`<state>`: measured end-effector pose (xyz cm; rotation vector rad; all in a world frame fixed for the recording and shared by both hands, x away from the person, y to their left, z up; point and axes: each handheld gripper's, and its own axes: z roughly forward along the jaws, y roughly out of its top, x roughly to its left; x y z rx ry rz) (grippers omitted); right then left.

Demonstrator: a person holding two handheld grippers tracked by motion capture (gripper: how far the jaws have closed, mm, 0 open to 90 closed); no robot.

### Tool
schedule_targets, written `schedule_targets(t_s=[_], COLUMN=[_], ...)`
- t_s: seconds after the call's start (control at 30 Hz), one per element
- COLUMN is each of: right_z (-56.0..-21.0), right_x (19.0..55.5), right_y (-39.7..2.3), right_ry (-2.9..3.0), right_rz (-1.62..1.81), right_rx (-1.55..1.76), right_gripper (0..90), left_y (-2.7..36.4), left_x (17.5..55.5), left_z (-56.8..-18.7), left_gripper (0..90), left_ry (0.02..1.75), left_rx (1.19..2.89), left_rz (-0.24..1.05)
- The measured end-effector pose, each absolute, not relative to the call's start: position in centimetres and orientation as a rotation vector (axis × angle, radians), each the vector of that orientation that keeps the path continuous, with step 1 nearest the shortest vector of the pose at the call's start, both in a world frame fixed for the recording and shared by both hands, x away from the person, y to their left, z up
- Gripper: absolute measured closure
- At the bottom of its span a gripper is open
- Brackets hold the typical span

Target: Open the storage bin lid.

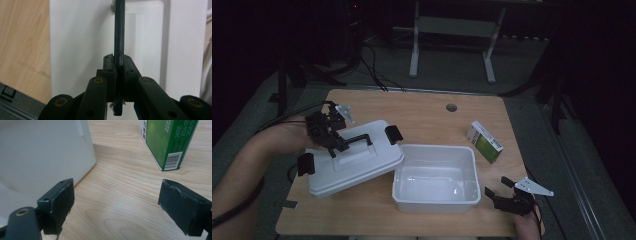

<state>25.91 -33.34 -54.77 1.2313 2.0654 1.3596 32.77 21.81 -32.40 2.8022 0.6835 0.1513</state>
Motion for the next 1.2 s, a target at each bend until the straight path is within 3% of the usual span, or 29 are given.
schedule_targets(t_s=[0.67, 1.2], right_z=[-54.8, -54.8], right_x=[25.8, 25.8], right_y=[-33.3, -33.2], right_ry=[2.064, 2.066], right_rz=[1.356, 1.356], right_rx=[1.229, 1.222], right_gripper=[13.1, 13.1], left_y=[26.2, 26.6], left_x=[32.2, 32.8], left_z=[-38.0, -44.7], left_gripper=[83.9, 83.9], left_ry=[0.834, 0.908], left_rx=[2.76, 2.754], left_rz=[0.107, 0.056])
